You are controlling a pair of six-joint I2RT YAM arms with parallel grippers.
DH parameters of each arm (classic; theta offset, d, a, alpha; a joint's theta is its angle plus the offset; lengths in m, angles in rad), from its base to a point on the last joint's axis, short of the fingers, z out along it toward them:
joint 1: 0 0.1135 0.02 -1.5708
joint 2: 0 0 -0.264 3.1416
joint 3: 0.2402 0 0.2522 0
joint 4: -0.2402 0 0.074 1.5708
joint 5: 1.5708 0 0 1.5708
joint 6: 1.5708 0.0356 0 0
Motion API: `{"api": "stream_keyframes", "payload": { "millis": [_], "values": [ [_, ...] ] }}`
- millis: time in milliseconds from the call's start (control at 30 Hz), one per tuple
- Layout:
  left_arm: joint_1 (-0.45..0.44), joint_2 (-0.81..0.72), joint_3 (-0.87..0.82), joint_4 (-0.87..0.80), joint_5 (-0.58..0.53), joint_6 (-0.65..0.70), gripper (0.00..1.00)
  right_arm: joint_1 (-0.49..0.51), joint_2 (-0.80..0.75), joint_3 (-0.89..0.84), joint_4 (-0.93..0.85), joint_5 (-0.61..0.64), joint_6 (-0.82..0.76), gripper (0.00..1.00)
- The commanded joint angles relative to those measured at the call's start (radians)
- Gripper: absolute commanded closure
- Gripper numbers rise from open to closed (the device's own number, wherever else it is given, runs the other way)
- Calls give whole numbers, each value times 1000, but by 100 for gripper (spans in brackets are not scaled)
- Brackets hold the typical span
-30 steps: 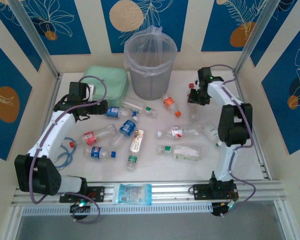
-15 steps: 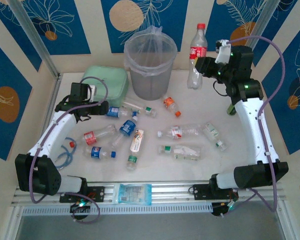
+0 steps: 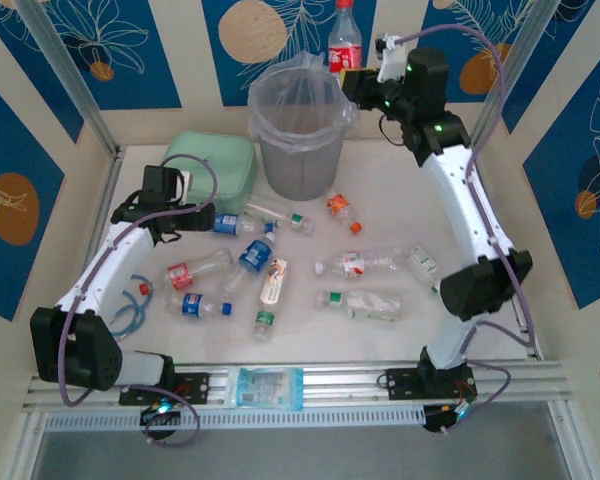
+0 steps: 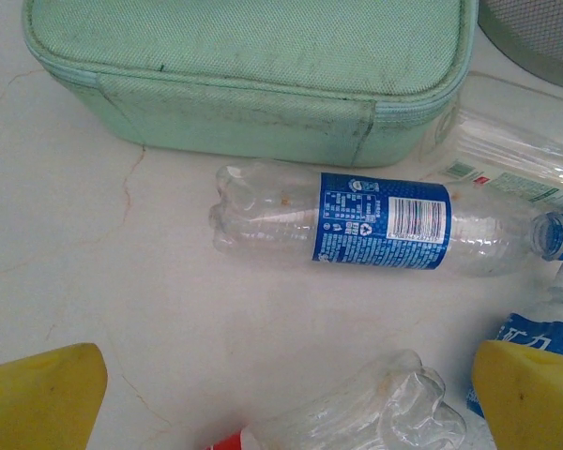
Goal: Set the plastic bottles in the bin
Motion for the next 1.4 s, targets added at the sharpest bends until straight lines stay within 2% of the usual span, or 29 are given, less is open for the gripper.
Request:
{"api": "stream_keyframes", "payload": {
  "millis": [0,233,333,467,767,1133,1167,1300,1367],
  "values": [
    [-11,22,8,-17,-11,13,0,53,129,155,-45,69,-128,91],
    [-13,43,11,-21,-15,14,0,106,447,545,-293,126,-254,92],
    [-15,43,9,-20,-20,17,0,129,491,548,-308,159,-296,92],
    [-16,52,10,-21,-19,20,0,120,497,497,-299,164,-277,92],
    [-15,70,15,-27,-23,29,0,73,553,522,-470,23,-254,85],
    [-14,89,21,-35,-26,34,0,72,548,514,-578,51,-256,81],
    [-16,89,19,-35,-26,34,0,73,544,511,-575,50,-255,78],
    [-16,92,21,-35,-28,37,0,78,520,502,-561,42,-250,48],
    [-16,92,21,-35,-26,37,0,81,502,505,-551,51,-253,38]
  ]
}}
